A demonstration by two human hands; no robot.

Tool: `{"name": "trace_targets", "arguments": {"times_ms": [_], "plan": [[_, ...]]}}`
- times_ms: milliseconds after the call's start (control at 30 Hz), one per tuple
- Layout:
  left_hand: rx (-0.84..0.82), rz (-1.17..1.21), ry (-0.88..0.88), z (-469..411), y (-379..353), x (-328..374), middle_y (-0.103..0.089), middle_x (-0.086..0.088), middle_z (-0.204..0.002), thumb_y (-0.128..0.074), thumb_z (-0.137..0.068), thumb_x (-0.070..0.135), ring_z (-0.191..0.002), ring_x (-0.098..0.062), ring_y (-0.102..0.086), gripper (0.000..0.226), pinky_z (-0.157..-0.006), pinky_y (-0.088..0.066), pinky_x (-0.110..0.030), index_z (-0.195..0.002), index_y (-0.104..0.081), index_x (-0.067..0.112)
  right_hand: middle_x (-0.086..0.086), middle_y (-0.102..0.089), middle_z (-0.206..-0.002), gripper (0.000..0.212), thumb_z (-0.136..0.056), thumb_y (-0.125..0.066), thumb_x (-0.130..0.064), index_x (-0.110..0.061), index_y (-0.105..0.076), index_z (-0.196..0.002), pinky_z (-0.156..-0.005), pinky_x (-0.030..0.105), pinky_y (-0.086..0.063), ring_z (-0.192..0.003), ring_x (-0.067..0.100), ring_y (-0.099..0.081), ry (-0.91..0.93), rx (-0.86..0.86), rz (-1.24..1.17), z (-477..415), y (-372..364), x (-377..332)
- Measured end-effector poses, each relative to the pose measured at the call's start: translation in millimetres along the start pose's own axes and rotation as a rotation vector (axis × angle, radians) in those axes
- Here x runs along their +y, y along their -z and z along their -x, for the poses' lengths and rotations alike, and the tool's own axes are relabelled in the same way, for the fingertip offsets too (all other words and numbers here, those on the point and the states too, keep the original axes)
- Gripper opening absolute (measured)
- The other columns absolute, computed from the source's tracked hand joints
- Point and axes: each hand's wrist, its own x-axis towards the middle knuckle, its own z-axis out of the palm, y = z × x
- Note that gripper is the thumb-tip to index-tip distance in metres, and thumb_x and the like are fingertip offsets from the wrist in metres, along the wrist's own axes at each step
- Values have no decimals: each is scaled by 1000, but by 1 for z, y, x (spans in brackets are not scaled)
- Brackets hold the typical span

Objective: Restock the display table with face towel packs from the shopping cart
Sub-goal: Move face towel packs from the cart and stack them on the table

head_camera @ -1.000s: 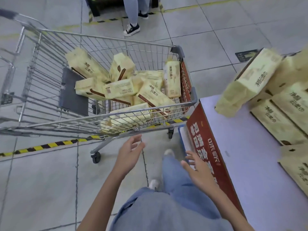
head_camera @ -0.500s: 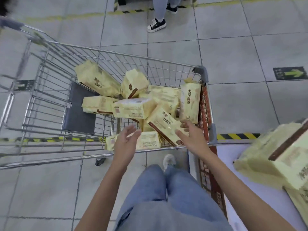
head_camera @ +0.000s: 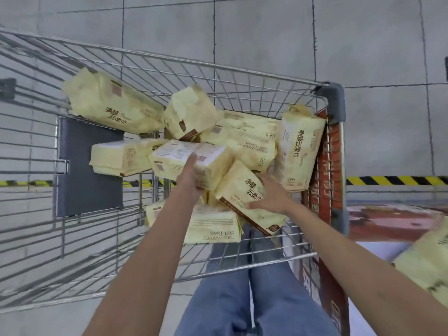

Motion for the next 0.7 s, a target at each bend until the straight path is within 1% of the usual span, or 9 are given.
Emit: {"name": "trace_targets", "arguments": {"times_ms": [67,100,167,233,367,467,533,600,700], "plan": [[16,55,16,11,-7,8,-62,-13,-108,-78,-68,51,-100,-30,-61,73,-78,-53,-42,-122,-49,10,-5,-49,-133,104,-53,-88,-45,-21,-37,-139,-103,40,-37,-123,15,-44,-7,-4,-24,-7,-2,3],[13,92,29,10,-9,9,-63,-13,-104,-76,-73,47,-97,-29,-62,65,-78,-52,-41,-121,-51,10,-7,-51,-129,102,-52,-89,-42,-21,-38,-138,-100,37,-38,-120,13,-45,-10,-18,-40,-10,-2,3],[-4,134,63,2,-12,11,-65,-12,-102,-75,-75,44,-96,-28,-63,60,-82,-53,-41,-120,-55,9,-10,-53,-120,98,-51,-91,-36,-22,-42,-134,-94,31,-39,-115,11,-48,-11,-44,-63,-15,0,4],[-11,172,87,-3,-13,11,-67,-12,-103,-75,-75,42,-96,-27,-64,57,-85,-53,-40,-117,-57,9,-10,-51,-115,95,-51,-92,-29,-19,-43,-132,-92,27,-36,-110,9,-46,-5,-44,-71,-19,2,3],[4,203,91,-2,-15,9,-68,-10,-95,-74,-78,35,-88,-26,-65,32,-84,-53,-40,-95,-60,12,-8,-49,-115,95,-50,-93,-21,-14,-43,-131,-88,23,-34,-109,9,-44,-1,-52,-46,-23,6,-4],[2,221,89,2,-12,10,-69,-9,-98,-75,-77,32,-92,-27,-65,32,-90,-52,-42,-99,-60,14,-8,-48,-116,100,-46,-94,-21,-14,-42,-131,-92,27,-36,-114,12,-45,1,-46,-44,-23,6,-6],[-8,243,80,7,-9,10,-69,-8,-99,-75,-77,31,-95,-26,-65,34,-91,-52,-42,-104,-61,15,-7,-46,-124,109,-44,-94,-28,-17,-36,-136,-99,32,-35,-118,12,-40,8,-14,-31,-19,4,-5],[-28,263,78,16,-5,10,-70,-8,-103,-74,-78,31,-99,-26,-65,37,-93,-51,-42,-109,-61,16,-4,-47,-132,113,-41,-93,-34,-19,-35,-136,-103,38,-35,-125,17,-40,20,48,-46,-11,2,-3],[-70,286,75,36,5,8,-70,-8,-100,-71,-81,30,-96,-26,-65,27,-90,-51,-42,-102,-62,16,1,-45,-137,119,-37,-92,-45,-21,-33,-138,-104,41,-35,-129,20,-39,63,165,-84,8,1,-2]]}}
